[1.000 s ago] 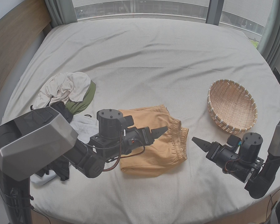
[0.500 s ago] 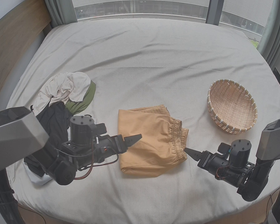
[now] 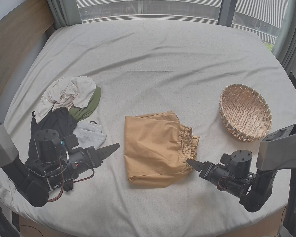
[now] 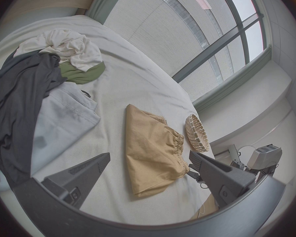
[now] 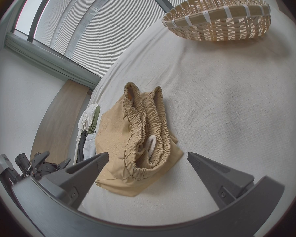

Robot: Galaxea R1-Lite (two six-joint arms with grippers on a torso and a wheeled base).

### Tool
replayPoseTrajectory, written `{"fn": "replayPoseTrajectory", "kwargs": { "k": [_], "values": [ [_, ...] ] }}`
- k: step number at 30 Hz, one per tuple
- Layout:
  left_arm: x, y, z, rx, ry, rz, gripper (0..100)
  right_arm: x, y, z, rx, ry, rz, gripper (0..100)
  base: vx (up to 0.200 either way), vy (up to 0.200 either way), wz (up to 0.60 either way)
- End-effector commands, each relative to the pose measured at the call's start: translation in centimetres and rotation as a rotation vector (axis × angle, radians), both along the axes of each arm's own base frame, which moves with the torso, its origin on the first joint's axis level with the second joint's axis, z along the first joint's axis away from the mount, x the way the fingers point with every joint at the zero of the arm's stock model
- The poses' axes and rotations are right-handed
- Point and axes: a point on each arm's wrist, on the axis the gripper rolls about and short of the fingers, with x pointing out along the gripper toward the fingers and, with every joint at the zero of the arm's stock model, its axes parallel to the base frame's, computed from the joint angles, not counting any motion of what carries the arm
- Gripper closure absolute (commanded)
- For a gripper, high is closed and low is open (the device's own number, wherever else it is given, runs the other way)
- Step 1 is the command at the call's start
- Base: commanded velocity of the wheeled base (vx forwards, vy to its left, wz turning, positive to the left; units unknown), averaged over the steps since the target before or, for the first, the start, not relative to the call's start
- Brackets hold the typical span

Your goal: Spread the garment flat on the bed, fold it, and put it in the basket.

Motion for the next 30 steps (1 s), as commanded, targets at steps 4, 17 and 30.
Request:
{"fn": "replayPoseTrajectory", "kwargs": {
  "k": [4, 17, 30],
  "values": [
    [-0.7, 1.5, -0.2, 0.001, 0.002, 0.042, 0, 1.1, 1.0, -1.4, 0.002, 0.006, 0.009, 0, 0.0, 0.0, 0.0],
    [-1.1, 2.0, -0.3, -0.002, -0.004, 0.058, 0, 2.5, 1.8, -2.7, 0.0, -0.004, 0.01, 0, 0.0, 0.0, 0.0],
    [-1.5, 2.2, -0.7, -0.003, 0.007, 0.061, 0, 3.5, 3.4, -2.2, 0.03, -0.058, 0.041, 0, 0.0, 0.0, 0.0]
  ]
}}
